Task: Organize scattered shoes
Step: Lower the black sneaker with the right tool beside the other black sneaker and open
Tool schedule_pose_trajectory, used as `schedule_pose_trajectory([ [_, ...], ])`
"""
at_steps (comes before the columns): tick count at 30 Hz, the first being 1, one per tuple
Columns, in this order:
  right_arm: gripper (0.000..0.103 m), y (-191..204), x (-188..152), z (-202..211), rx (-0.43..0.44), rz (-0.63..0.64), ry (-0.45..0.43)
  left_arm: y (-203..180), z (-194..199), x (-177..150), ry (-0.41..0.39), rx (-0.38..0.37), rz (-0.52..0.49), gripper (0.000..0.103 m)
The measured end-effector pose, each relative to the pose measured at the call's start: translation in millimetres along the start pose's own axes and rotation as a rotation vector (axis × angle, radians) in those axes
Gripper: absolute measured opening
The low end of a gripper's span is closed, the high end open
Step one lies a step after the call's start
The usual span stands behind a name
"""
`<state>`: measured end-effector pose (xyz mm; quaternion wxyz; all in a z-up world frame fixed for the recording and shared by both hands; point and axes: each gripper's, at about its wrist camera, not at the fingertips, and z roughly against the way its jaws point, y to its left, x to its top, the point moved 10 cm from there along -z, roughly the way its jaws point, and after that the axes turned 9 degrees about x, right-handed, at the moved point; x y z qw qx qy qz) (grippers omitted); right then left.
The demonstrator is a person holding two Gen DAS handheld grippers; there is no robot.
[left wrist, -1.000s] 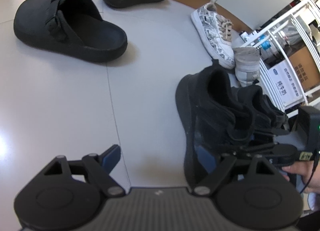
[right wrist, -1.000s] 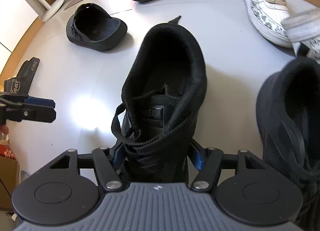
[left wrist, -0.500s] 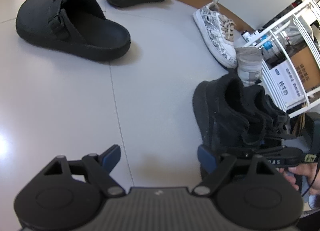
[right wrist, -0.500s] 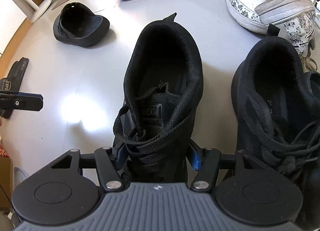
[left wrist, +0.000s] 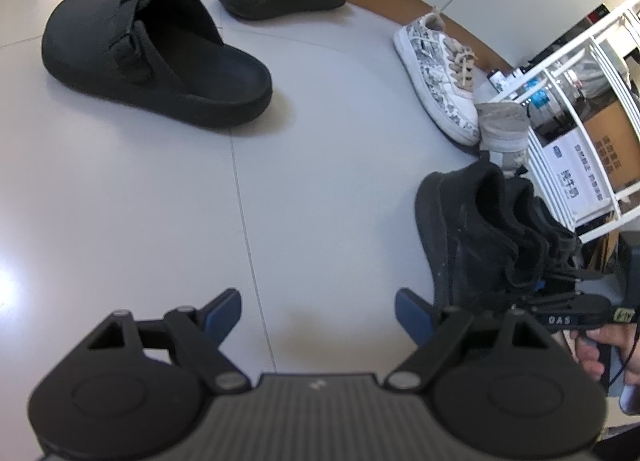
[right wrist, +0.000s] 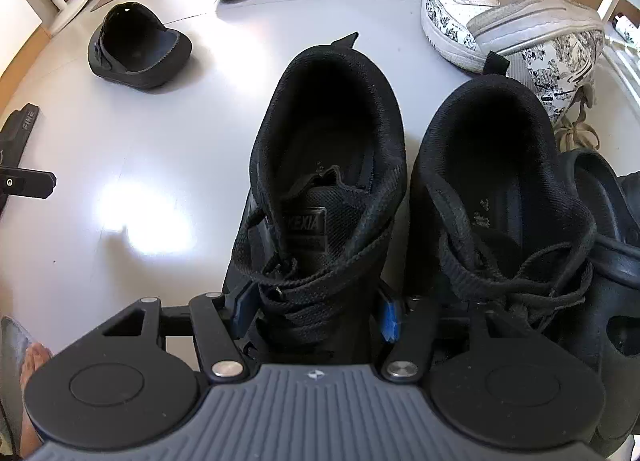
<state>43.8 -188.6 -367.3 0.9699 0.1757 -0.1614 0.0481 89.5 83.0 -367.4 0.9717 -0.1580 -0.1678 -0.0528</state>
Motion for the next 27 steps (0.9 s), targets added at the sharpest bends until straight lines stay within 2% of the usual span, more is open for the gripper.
schedule_pose_trajectory([
  [10, 0.064, 1.8, -3.0, 0.3, 0.0, 0.035, 0.021, -3.2, -3.6, 2.9, 0.002, -0.008, -0.005, 0.086],
  [14, 0.07, 2.7, -0.9, 3.0, 0.02, 0.013, 0.016, -8.4, -4.3, 2.9, 0.004, -0.016, -0.018, 0.086],
  [20, 0.072, 6.4, 1.8, 22.9, 0.041, 0.032, -0.01, -19.3, -6.3, 8.8, -0.004, -0.022, -0.035, 0.086],
  [27, 0.072, 13.1, -1.2, 48.1, 0.107, 0.05, -0.047, -46.4, -8.3, 27.9, -0.02, -0.045, -0.085, 0.086],
])
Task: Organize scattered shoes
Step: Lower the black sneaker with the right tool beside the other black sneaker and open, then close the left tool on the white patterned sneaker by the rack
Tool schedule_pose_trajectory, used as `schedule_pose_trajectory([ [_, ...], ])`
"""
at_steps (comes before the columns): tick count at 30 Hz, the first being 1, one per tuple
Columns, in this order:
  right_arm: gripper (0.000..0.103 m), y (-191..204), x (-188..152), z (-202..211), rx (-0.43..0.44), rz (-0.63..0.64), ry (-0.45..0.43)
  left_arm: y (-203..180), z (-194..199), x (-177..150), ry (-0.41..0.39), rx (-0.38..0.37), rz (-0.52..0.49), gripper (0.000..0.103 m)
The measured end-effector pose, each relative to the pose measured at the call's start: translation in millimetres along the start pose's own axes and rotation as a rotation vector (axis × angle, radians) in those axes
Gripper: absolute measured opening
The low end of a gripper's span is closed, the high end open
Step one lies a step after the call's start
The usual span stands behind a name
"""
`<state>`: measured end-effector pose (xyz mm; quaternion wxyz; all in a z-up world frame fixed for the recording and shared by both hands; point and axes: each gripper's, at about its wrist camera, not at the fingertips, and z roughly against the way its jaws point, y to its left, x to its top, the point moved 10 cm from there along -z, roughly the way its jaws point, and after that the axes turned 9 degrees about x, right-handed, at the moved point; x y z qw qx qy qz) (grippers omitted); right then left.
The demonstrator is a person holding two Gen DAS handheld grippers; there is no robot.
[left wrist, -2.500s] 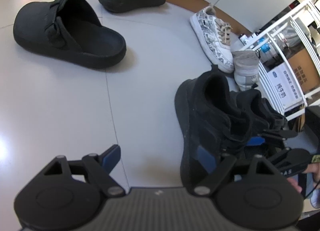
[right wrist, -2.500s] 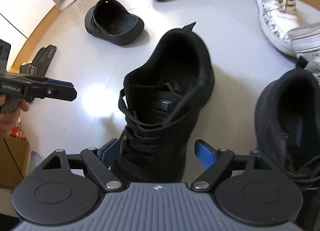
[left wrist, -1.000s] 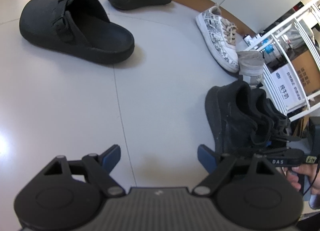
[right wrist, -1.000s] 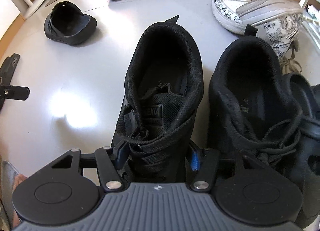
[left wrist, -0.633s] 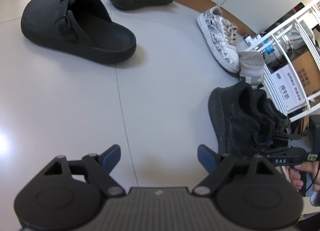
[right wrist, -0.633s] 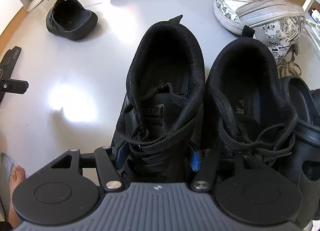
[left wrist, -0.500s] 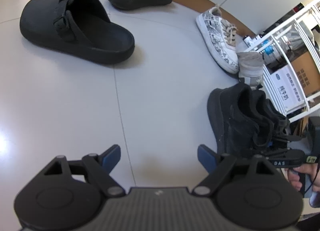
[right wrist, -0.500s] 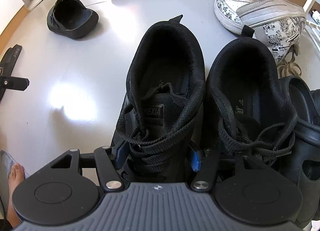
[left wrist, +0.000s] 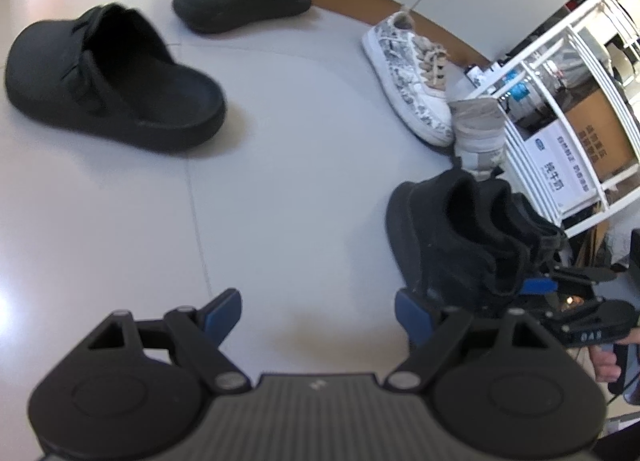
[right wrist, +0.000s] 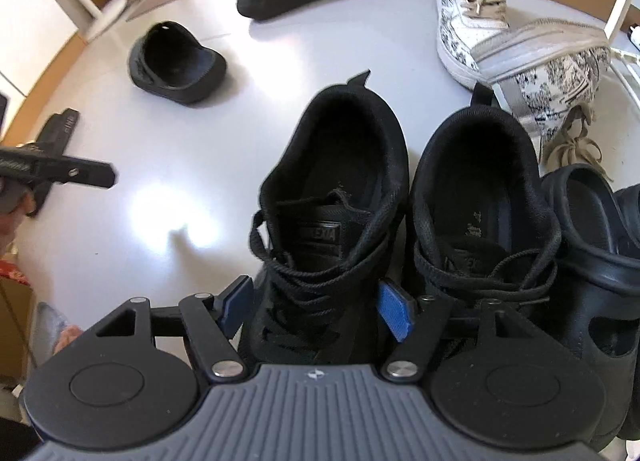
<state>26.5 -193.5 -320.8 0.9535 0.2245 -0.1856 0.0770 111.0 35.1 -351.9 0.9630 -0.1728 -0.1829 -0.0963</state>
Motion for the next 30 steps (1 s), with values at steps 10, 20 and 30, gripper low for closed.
schedule_pose_trajectory([
  [10, 0.072, -22.1, -1.9, 26.7, 0.006, -0.027, -0.058, -29.8, -6.0, 33.9, -0.027, -0.011, -0.066, 0.086],
  [20, 0.072, -52.3, -5.3, 46.5, -0.028, -0.071, -0.111, -94.5, -15.0, 83.8, -0.08, -0.082, -0.152, 0.086],
  [30, 0.072, -71.4, -2.1, 59.3, -0.036, -0.083, -0.153, -173.3, -47.5, 129.9, -0.068, -0.187, -0.199, 0.093],
])
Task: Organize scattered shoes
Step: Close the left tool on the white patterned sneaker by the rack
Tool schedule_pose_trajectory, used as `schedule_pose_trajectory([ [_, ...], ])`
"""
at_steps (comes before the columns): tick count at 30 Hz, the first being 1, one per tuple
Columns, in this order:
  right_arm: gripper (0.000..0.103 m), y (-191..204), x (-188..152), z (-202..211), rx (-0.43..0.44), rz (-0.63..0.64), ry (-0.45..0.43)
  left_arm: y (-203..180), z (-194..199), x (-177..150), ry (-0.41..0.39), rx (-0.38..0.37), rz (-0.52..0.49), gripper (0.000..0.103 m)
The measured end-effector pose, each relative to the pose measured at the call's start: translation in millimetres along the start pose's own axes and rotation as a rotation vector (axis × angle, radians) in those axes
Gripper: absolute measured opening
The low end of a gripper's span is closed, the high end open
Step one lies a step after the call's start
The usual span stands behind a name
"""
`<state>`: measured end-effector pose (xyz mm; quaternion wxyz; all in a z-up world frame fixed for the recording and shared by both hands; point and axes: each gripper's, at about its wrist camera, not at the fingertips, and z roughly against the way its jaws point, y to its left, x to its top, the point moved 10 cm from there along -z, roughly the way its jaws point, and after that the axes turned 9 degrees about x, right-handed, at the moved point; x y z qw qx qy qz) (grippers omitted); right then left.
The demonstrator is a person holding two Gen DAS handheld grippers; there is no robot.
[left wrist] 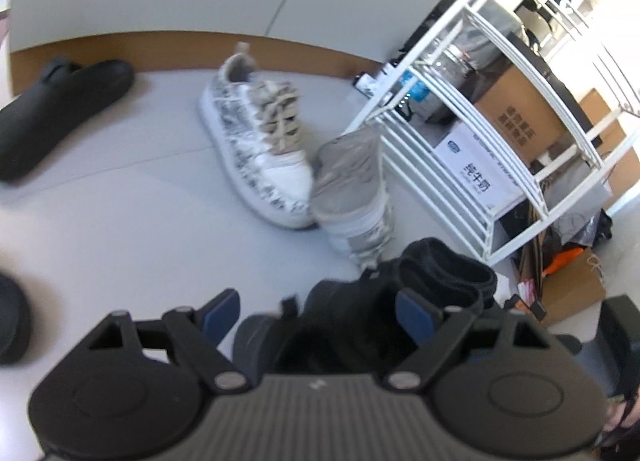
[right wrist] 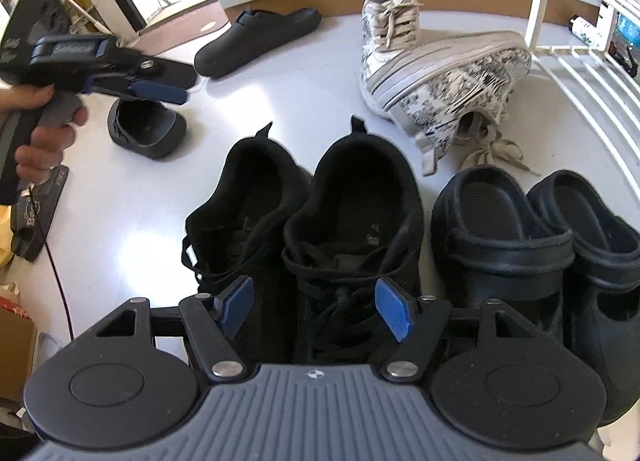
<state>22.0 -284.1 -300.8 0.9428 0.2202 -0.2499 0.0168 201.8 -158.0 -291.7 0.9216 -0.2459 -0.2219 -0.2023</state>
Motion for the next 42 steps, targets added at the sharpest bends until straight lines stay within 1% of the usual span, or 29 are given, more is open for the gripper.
schedule_pose_trajectory([
  [1, 0.072, -2.1, 2.0, 1.9, -0.002, -0.002, -0.01, -2.4, -5.1, 4.7, -0.001, 0.002, 0.011, 0.097],
  [4, 0.072, -8.3, 3.9, 6.6, -0.006, -0.01, -0.026, -12.3, -23.7, 18.3, -0.005, 0.035, 0.009, 0.098],
  [5, 0.072, -10.6, 3.9, 7.7, -0.009, -0.014, -0.03, -14.1, -27.9, 20.9, -0.004, 0.035, 0.013, 0.098],
  [9, 0.072, -20.5, 4.2, 11.9, -0.015, -0.035, -0.04, -23.5, -58.3, 30.5, 0.016, 0.008, 0.092, 0.098],
  [12, 0.072, -27.2, 4.8, 16.2, -0.018, -0.048, -0.051, -28.3, -70.3, 33.2, 0.006, -0.006, 0.106, 0.098],
  [15, 0.072, -34.2, 5.9, 20.2, -0.024, -0.061, -0.062, -33.7, -85.9, 37.1, -0.001, -0.042, 0.155, 0.098],
  [17, 0.072, -37.0, 5.9, 21.9, -0.025, -0.065, -0.067, -38.8, -97.7, 37.4, 0.007, -0.055, 0.171, 0.098],
  [22, 0.072, -42.0, 5.0, 24.7, -0.03, -0.067, -0.076, -44.0, -119.6, 33.2, 0.044, -0.061, 0.209, 0.098],
  [30, 0.072, -46.2, 0.2, 24.1, -0.039, -0.057, -0.071, -40.8, -140.9, 32.1, 0.038, -0.068, 0.308, 0.098],
  [35, 0.072, -49.0, -2.9, 22.2, -0.042, -0.062, -0.063, -43.1, -150.8, 31.9, 0.033, -0.075, 0.334, 0.098],
  [42, 0.072, -49.6, -7.1, 20.1, -0.041, -0.049, -0.049, -38.6, -168.0, 30.5, 0.023, -0.061, 0.401, 0.098],
])
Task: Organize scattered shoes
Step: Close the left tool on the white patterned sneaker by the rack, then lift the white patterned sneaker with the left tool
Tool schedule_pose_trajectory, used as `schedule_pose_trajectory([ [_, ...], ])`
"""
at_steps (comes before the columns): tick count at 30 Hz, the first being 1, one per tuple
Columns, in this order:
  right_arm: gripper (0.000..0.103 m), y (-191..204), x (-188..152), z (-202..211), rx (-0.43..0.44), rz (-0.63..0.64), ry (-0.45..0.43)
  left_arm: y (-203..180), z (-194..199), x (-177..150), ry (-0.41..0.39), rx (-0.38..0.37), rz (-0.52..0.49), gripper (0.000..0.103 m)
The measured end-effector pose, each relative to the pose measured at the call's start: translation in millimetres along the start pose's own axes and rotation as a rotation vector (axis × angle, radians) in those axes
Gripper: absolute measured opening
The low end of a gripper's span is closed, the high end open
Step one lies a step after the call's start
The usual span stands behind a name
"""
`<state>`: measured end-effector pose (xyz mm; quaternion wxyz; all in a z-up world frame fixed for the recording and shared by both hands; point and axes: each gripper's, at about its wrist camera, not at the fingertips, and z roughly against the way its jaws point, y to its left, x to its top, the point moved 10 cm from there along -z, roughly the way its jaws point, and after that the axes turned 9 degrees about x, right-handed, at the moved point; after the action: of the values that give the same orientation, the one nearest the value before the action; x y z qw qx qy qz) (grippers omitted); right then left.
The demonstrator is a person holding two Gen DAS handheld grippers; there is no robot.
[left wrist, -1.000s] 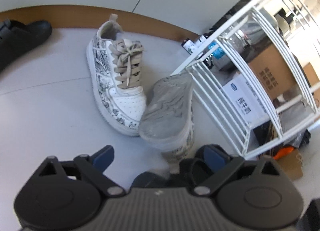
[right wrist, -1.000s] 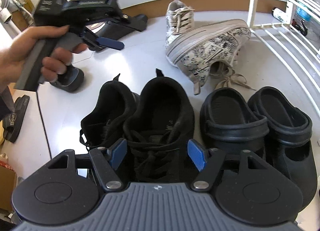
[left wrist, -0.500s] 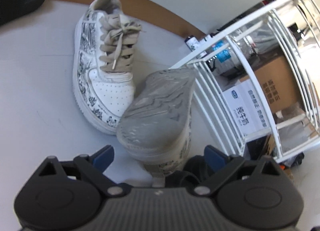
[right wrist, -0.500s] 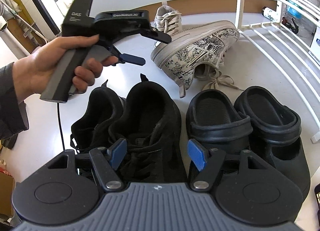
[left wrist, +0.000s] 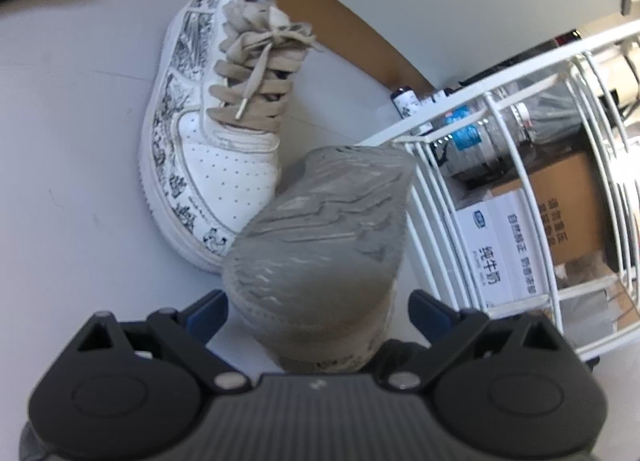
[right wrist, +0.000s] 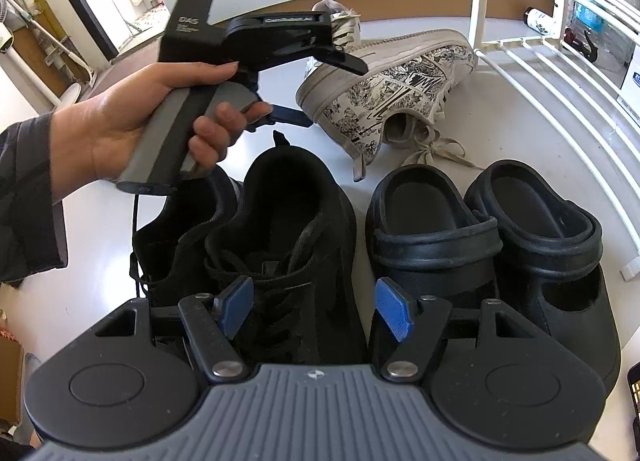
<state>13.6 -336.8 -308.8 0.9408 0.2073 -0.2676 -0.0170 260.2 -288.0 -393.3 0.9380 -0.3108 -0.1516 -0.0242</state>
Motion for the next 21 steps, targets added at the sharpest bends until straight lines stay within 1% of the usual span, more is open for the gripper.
schedule_pose_trajectory([
  [3, 0.072, -0.7, -1.9, -0.3, 0.0, 0.003, 0.005, 1.5, -5.8, 2.3, -0.01, -0.001, 0.021, 0.097],
  [6, 0.072, -2.8, -3.5, -0.6, -0.002, 0.0, 0.008, -0.8, -6.9, 4.2, -0.016, 0.01, 0.014, 0.097],
  [9, 0.072, -3.5, -4.2, -0.7, -0.004, -0.002, 0.009, -4.8, -8.5, 5.8, -0.011, 0.017, -0.009, 0.093],
  [12, 0.072, -3.2, -3.5, -1.5, -0.002, -0.003, 0.007, -8.2, -9.4, 6.5, -0.001, 0.026, -0.044, 0.092],
  [14, 0.072, -2.1, -3.3, -1.9, -0.001, 0.001, 0.006, -9.5, -7.3, 7.1, -0.006, 0.029, -0.071, 0.09],
  [16, 0.072, -1.7, -3.5, -2.9, -0.002, 0.005, 0.008, -10.8, -1.2, 8.9, -0.027, 0.045, -0.116, 0.09],
  [21, 0.072, -2.5, -4.0, -3.8, -0.002, 0.009, 0.014, -12.3, 10.2, 11.0, -0.026, 0.077, -0.189, 0.089],
])
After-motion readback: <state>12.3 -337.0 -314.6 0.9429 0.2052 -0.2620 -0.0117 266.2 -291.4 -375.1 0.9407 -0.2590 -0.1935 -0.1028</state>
